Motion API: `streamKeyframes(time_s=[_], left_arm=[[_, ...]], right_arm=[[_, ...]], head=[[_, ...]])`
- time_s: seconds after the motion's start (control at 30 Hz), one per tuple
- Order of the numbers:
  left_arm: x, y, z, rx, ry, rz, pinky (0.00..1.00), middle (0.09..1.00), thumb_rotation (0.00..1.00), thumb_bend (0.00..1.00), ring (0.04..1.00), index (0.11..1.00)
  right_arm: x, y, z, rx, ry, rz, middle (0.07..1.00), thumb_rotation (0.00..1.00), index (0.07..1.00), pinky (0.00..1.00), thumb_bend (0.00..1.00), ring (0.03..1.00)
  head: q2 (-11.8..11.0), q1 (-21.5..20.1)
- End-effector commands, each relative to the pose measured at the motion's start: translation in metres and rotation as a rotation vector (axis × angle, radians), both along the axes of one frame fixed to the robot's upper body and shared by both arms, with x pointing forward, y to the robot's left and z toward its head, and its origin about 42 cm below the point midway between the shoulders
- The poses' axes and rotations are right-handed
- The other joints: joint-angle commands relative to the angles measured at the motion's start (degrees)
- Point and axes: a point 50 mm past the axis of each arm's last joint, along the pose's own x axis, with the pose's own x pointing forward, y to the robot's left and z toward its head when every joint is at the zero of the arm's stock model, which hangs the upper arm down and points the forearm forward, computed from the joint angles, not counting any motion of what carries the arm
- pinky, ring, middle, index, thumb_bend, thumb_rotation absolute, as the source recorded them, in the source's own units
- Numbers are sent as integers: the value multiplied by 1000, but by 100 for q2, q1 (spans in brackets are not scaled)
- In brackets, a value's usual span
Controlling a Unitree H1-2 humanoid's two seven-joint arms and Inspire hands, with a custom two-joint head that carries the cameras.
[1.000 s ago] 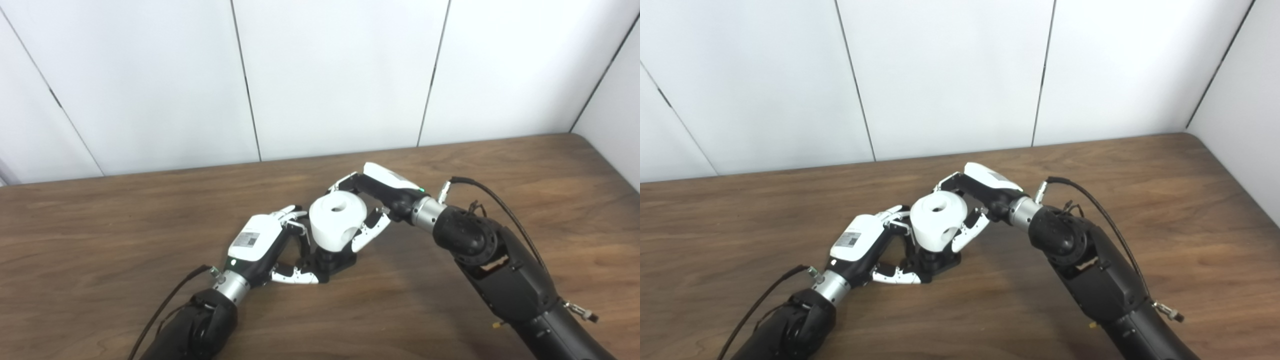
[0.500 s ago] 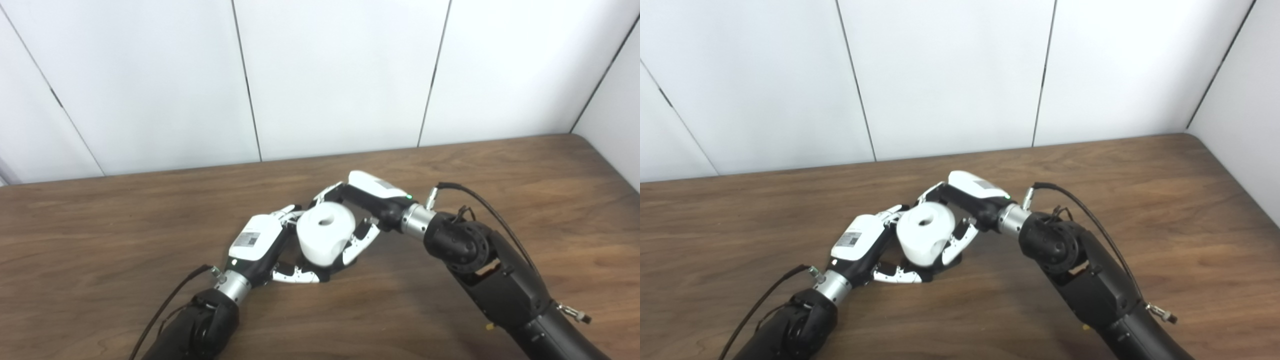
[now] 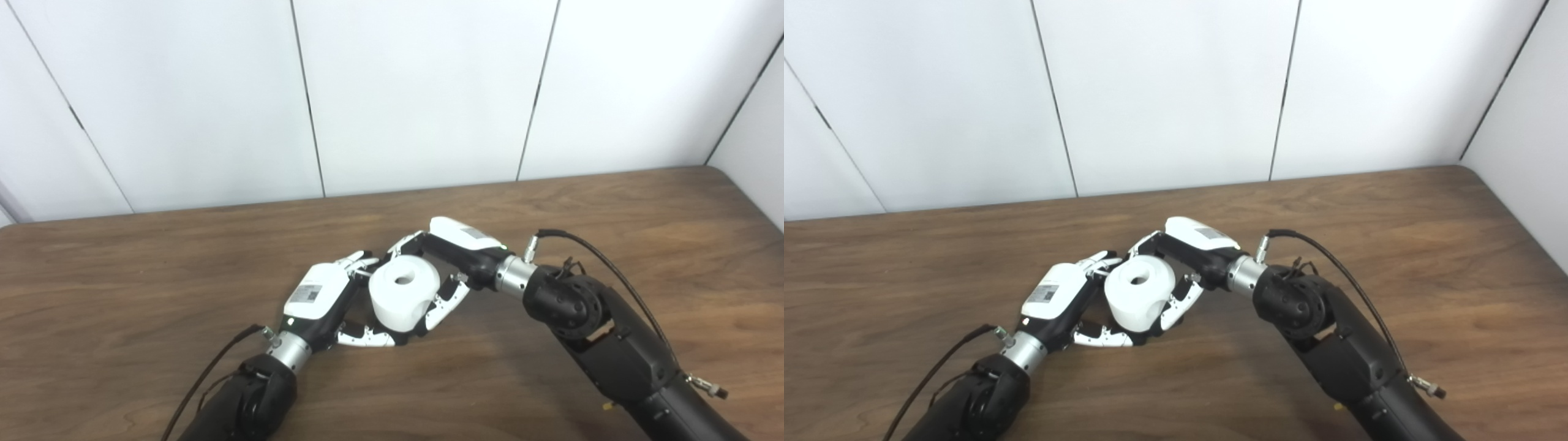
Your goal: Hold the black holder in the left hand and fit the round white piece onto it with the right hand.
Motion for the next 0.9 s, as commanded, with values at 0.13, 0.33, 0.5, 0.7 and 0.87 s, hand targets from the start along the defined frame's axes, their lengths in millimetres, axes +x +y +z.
streamKeyframes(time_s=[0.13,0.33,0.5,0.7,0.87], left_arm=[[-41,14,-63,171,230,0,874,841,61,525,923,480],[-41,14,-64,167,235,5,888,844,60,524,924,480],[-40,14,-65,170,233,3,884,842,61,524,924,481],[-40,15,-65,167,229,4,877,839,61,524,923,480],[-41,16,-65,162,228,2,875,836,60,524,919,480]], right_arm=[[0,-9,7,-144,-33,-27,871,302,885,671,892,814],[-2,-12,10,-126,-33,-38,983,334,1000,703,1000,879],[-2,-14,12,-114,-42,-43,969,319,1000,705,1000,869],[-1,-15,19,-85,-59,-48,945,295,1000,719,1000,866],[-1,-17,22,-73,-68,-59,934,273,1000,717,1000,861]], head=[[5,-7],[-20,-7],[-19,-8],[14,-5],[23,-11]])
